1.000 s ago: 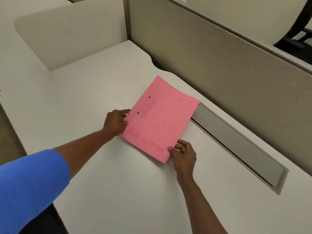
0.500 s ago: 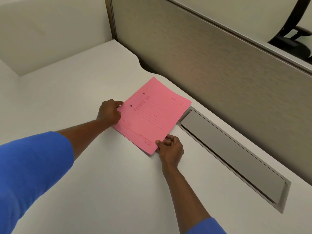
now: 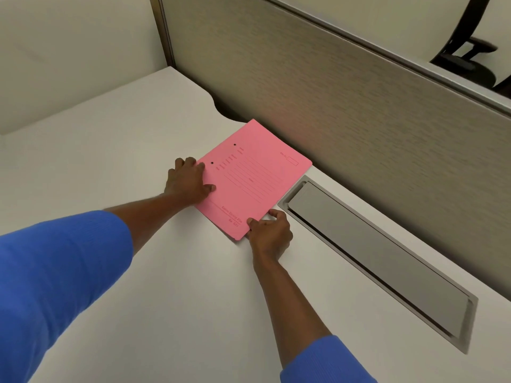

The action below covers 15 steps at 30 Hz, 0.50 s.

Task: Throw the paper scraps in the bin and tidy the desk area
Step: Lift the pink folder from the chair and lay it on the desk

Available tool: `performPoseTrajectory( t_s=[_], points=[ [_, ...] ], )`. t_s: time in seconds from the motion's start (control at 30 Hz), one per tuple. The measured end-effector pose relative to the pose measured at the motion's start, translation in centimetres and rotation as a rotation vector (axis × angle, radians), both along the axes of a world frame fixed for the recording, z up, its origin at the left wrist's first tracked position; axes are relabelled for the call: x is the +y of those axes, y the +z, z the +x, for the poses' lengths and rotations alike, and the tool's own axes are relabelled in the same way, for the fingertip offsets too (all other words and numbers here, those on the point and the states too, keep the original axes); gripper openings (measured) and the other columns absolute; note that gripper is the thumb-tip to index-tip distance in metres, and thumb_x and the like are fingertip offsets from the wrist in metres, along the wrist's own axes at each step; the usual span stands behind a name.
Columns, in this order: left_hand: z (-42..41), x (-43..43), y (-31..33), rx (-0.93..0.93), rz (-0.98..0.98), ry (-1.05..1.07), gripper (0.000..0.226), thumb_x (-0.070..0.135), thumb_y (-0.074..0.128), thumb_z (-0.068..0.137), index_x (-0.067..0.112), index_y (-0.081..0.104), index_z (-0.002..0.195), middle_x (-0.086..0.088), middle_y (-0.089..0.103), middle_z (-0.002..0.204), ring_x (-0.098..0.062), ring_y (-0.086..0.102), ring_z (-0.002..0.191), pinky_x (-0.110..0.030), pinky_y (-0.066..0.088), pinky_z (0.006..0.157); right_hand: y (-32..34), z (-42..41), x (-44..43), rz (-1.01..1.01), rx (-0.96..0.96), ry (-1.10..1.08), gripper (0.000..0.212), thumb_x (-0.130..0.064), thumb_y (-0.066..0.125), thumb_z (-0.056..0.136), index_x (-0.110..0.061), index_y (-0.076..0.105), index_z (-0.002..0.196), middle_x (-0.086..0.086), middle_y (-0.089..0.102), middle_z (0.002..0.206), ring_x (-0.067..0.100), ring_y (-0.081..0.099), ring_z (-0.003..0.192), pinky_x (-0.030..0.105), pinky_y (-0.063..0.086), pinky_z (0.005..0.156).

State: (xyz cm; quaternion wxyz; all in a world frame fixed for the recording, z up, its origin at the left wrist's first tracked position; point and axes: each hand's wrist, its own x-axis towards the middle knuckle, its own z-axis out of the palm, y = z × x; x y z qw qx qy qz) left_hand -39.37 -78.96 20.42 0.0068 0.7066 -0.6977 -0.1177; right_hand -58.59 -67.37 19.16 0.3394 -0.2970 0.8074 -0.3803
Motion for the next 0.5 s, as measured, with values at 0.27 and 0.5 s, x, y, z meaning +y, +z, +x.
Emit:
performPoseTrajectory(
  t_s=[0.27, 0.5],
  points=[
    [-0.2, -0.8, -0.8, -0.018, -0.003, -0.012, 0.068, 0.053, 0.074, 0.089, 0.009, 0.056, 0.138, -0.016, 0.054, 0.142, -0.038, 0.044, 0.136, -0.056, 0.047, 0.106, -0.3, 0.3, 0.0, 0.008, 0.123, 0.04, 0.048, -0.026, 0.087, 0.086, -0.015, 0.065, 0.127, 0.008, 0.074, 0.126, 0.028, 0.073, 0.11, 0.041, 0.059, 0.095],
    [-0.5, 0.4, -1.1, 0.078, -0.078, 0.03, 0.087, 0.051, 0.063, 0.099, 0.001, 0.025, 0.158, -0.026, 0.031, 0.164, -0.046, 0.03, 0.153, -0.059, 0.032, 0.123, -0.5, 0.0, 1.9, 0.001, 0.143, 0.019, 0.043, -0.031, 0.077, 0.093, -0.016, 0.059, 0.129, 0.007, 0.072, 0.115, 0.027, 0.069, 0.107, 0.042, 0.051, 0.102]
  ],
)
